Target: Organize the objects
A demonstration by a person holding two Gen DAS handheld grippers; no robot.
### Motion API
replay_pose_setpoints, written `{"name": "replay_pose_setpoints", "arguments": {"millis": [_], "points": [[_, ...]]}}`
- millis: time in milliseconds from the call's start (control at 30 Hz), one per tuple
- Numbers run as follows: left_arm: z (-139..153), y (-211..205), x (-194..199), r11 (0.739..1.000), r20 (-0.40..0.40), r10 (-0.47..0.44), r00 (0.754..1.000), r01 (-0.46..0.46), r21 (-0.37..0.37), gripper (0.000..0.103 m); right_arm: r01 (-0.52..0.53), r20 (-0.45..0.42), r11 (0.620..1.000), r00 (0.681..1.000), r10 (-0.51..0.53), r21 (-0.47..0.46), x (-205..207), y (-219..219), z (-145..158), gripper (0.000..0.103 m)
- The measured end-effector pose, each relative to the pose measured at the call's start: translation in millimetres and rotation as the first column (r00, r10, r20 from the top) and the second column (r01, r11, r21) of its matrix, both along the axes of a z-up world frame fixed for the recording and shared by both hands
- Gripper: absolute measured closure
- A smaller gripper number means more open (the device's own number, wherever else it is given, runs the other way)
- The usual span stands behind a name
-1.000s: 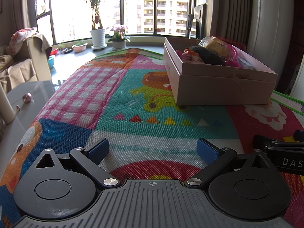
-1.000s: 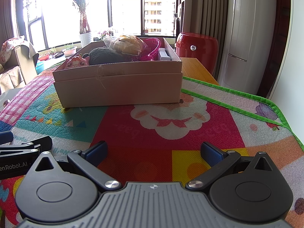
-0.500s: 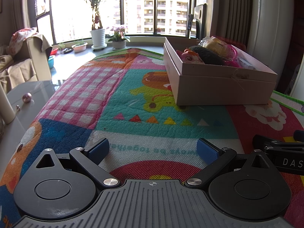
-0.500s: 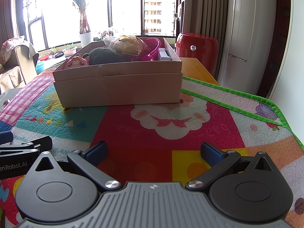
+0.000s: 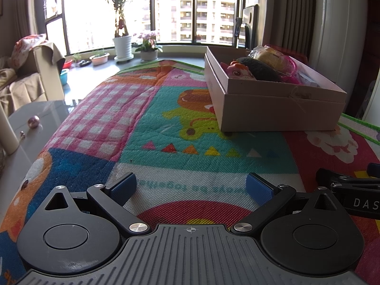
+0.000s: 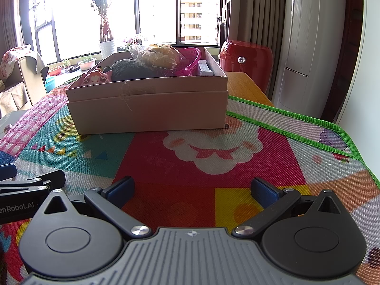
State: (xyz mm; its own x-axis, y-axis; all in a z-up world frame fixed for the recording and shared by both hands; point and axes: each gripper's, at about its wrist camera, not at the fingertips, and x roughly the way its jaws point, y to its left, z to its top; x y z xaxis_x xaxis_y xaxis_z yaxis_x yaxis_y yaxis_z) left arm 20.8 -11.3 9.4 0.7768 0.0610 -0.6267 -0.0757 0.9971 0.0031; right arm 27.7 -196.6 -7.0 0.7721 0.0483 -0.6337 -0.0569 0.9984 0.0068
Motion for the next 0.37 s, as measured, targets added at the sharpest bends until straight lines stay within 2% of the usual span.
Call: {"name": "replay_pose_setpoints", "arguments": {"millis": [367], "points": [[0.2, 2.5, -1.1, 1.000, -0.002, -0.002, 1.000, 0.002, -0.004, 0.002, 0.000, 0.000, 1.000, 1.000, 0.000, 0.000, 0.2, 0.1, 0.1, 0.000]]}}
